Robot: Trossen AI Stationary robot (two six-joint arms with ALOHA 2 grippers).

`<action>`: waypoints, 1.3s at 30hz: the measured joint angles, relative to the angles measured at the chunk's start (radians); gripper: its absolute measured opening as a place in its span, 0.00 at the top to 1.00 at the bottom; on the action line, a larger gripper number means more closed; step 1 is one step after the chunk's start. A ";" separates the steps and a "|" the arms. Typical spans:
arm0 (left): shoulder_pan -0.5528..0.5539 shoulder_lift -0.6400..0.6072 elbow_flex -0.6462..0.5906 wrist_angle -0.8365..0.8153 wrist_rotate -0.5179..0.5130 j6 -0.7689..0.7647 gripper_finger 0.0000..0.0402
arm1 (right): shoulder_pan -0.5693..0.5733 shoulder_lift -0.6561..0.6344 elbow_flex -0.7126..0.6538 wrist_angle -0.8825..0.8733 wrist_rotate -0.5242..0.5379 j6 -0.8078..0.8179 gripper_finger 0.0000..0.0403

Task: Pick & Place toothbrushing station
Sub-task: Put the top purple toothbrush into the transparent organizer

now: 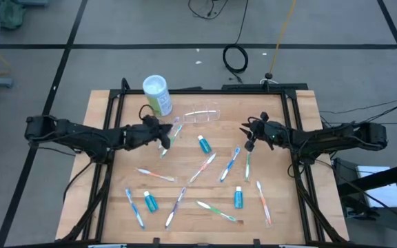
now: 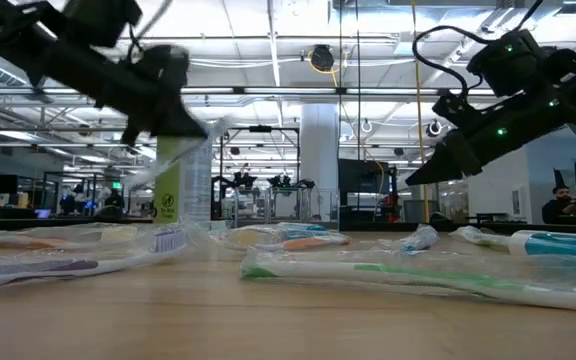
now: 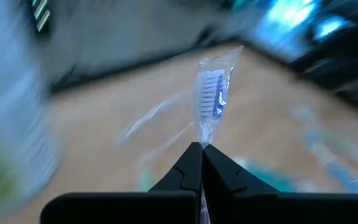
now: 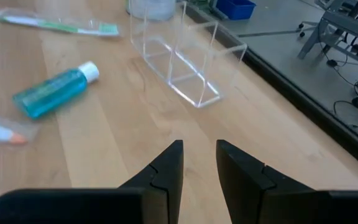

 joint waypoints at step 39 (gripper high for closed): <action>0.242 0.738 0.457 0.610 -0.136 0.677 0.96 | 0.000 0.000 -0.119 0.338 0.001 -0.002 0.79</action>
